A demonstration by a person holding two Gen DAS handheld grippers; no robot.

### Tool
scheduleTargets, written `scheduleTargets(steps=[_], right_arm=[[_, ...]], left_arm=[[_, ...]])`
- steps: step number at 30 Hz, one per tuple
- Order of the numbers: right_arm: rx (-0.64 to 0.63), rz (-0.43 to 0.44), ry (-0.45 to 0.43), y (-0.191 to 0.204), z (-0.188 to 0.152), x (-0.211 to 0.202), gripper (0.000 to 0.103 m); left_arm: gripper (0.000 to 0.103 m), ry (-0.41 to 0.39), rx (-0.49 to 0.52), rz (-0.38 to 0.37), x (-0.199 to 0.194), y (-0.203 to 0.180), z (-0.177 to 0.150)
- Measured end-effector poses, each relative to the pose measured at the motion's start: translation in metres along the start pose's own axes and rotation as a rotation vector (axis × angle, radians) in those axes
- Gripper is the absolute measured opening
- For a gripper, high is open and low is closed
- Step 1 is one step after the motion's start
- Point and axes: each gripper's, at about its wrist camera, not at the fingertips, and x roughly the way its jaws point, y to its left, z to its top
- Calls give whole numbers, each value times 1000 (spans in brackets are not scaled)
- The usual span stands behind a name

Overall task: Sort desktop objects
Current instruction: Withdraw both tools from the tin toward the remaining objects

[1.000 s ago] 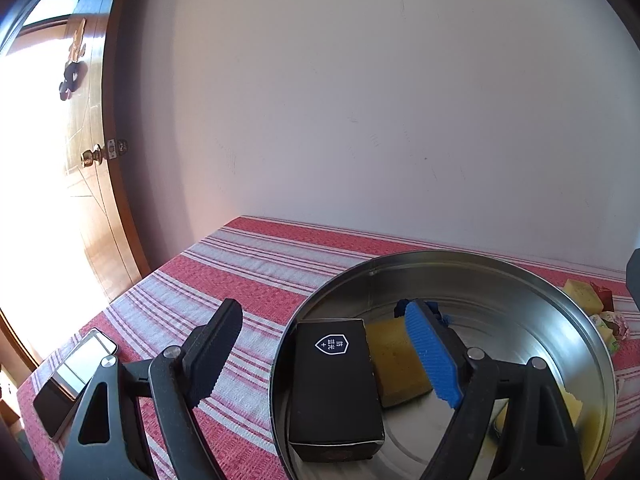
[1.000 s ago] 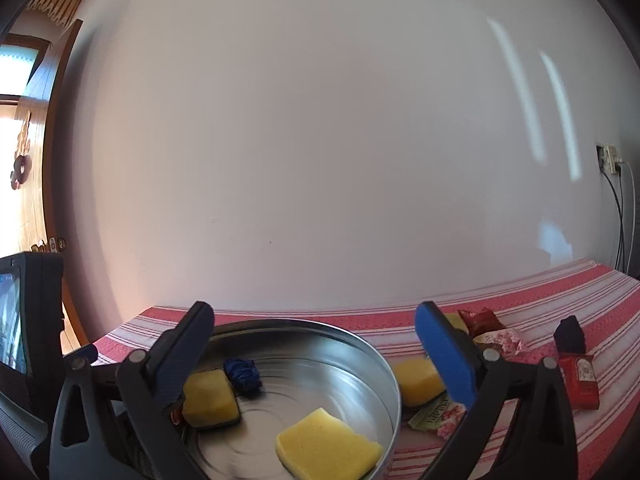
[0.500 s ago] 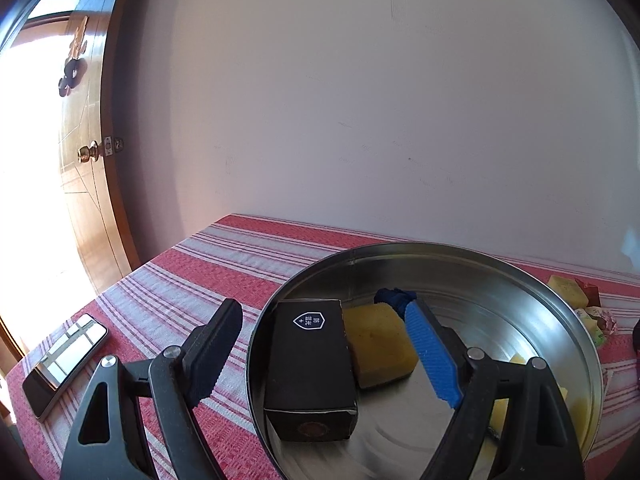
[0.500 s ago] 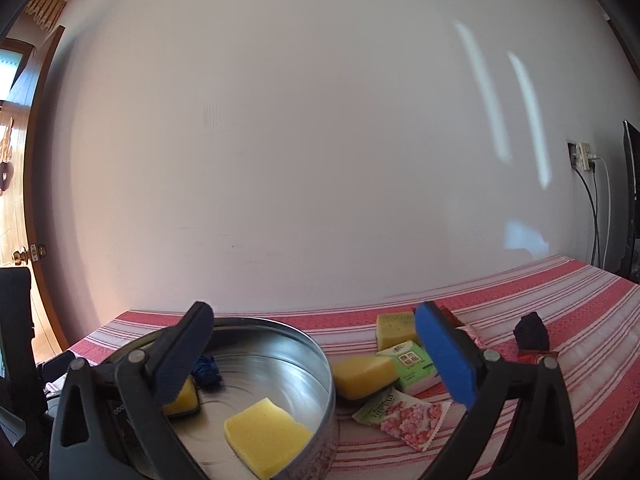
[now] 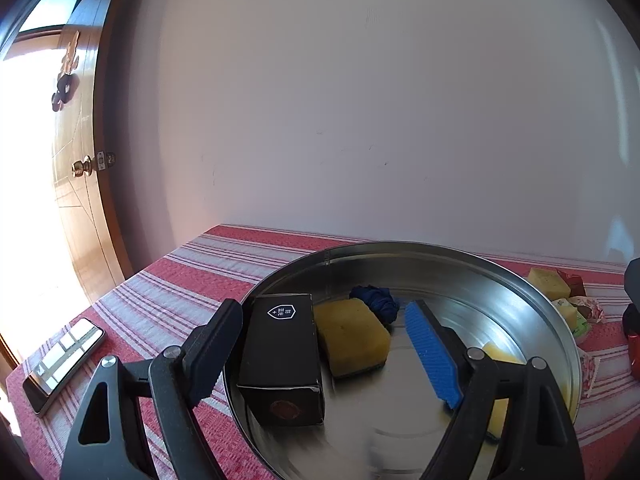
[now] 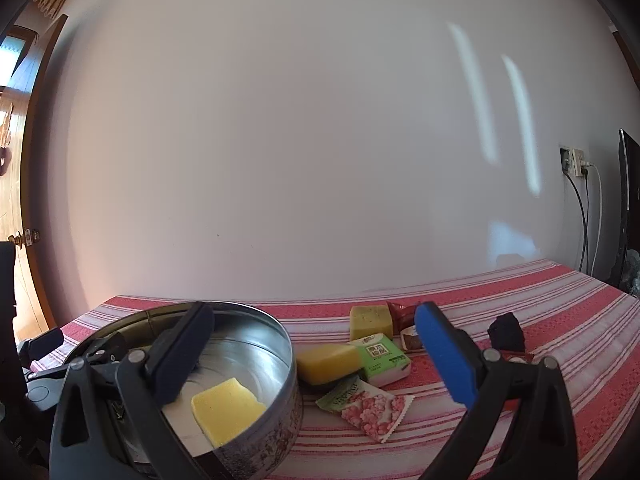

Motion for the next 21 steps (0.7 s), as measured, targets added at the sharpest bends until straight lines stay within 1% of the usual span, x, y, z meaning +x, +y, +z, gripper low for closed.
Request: scheduleTargets(steps=[7,14,21], right_arm=[[18,-39,10,-24,2,-7,103],[15,-86,7,-46,3,-14,103],[58,-116,16,-74,3,-21,103]], left_arm=[[85,2,8,-8,-9,-16,-3],[85,4,47,-41,-17,-42,-8],[85,10,74,-75,-23,-65,-11]])
